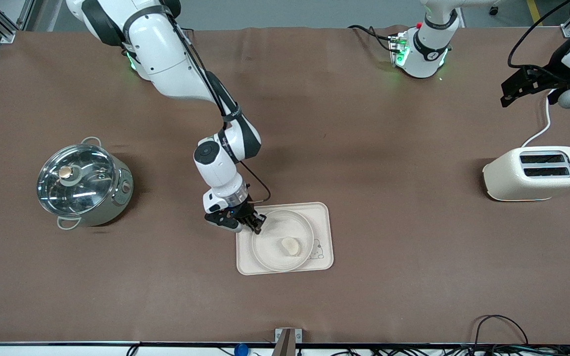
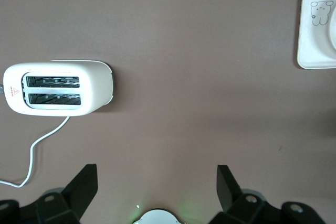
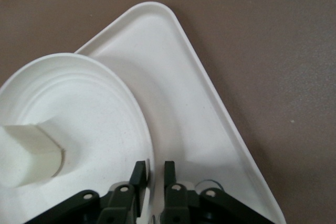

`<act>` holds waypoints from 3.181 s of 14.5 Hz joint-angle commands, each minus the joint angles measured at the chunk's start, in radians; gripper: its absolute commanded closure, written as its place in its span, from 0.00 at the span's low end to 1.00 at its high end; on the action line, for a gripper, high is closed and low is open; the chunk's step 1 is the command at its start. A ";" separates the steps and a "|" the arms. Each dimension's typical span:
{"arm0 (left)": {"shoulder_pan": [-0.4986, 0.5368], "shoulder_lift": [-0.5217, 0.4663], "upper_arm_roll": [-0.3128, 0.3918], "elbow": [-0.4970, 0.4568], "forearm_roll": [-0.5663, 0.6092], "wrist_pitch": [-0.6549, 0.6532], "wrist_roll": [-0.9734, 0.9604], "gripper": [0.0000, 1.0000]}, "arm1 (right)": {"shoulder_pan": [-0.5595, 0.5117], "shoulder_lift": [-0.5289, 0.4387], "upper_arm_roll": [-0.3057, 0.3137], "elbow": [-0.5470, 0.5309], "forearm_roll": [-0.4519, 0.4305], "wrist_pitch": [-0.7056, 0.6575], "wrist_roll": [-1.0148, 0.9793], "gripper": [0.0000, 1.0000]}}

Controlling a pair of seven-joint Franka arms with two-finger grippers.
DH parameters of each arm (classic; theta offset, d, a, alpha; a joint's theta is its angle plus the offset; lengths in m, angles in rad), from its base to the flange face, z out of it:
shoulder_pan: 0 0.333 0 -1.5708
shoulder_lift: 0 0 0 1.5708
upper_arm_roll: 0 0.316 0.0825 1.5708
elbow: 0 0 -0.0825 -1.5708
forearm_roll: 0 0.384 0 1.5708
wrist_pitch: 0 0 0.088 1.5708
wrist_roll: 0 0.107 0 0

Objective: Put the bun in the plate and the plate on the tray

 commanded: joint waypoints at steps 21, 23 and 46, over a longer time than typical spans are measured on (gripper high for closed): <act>0.001 -0.015 0.005 -0.002 -0.012 -0.019 0.022 0.00 | -0.019 -0.461 -0.144 -0.033 -0.022 -0.699 -0.075 0.00; 0.001 -0.015 0.005 -0.002 -0.012 -0.024 0.022 0.00 | -0.019 -0.554 -0.221 -0.031 -0.129 -0.880 -0.145 0.00; -0.001 0.026 -0.003 0.077 0.004 -0.056 0.077 0.00 | -0.825 -0.814 0.198 0.185 -0.383 -1.521 -0.874 0.00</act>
